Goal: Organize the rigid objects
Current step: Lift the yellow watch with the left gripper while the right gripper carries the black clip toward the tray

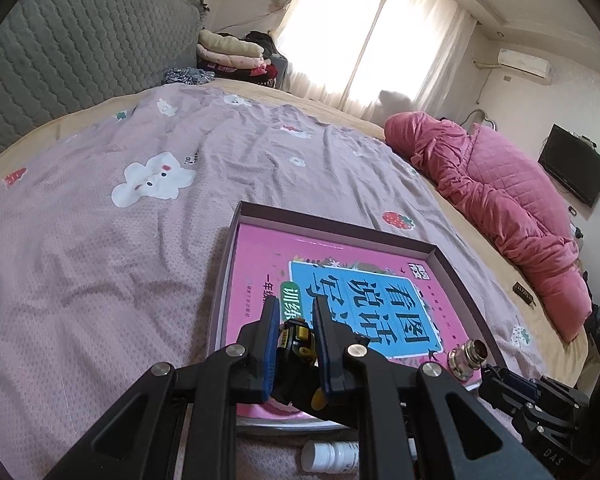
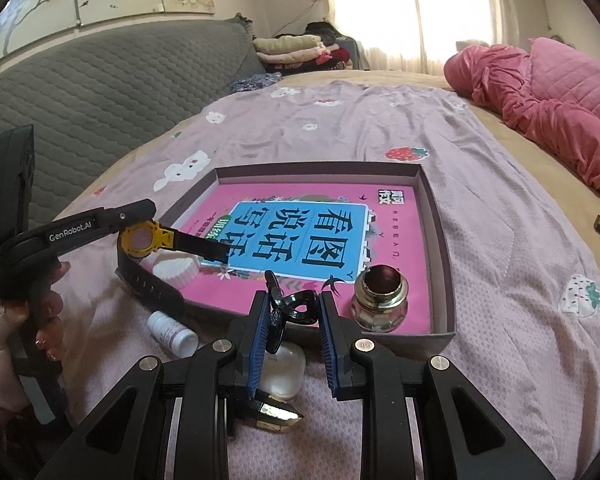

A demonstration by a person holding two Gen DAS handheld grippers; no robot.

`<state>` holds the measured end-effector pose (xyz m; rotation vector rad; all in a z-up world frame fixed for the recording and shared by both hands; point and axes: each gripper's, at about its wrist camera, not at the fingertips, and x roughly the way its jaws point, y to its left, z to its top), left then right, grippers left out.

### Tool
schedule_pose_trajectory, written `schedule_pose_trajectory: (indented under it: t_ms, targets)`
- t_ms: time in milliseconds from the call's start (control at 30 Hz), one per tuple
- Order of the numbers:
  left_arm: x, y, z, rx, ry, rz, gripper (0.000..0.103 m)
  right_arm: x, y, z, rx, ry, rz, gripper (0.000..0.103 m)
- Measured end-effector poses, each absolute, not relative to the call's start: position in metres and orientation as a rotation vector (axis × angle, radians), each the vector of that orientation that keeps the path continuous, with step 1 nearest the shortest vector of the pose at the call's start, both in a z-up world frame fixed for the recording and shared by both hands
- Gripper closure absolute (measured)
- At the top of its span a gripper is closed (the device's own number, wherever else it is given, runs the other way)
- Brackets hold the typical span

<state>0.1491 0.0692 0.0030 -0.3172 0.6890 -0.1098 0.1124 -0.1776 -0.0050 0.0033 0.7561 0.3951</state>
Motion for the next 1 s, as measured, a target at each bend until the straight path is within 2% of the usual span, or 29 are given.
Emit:
schedule_pose_trajectory:
  t_ms: [1000]
  targets:
    - [0.158, 0.077, -0.014, -0.280, 0.704, -0.036, 0.086, 0.133, -0.166, -0.009, -0.025, 0.739, 0.410, 0.078]
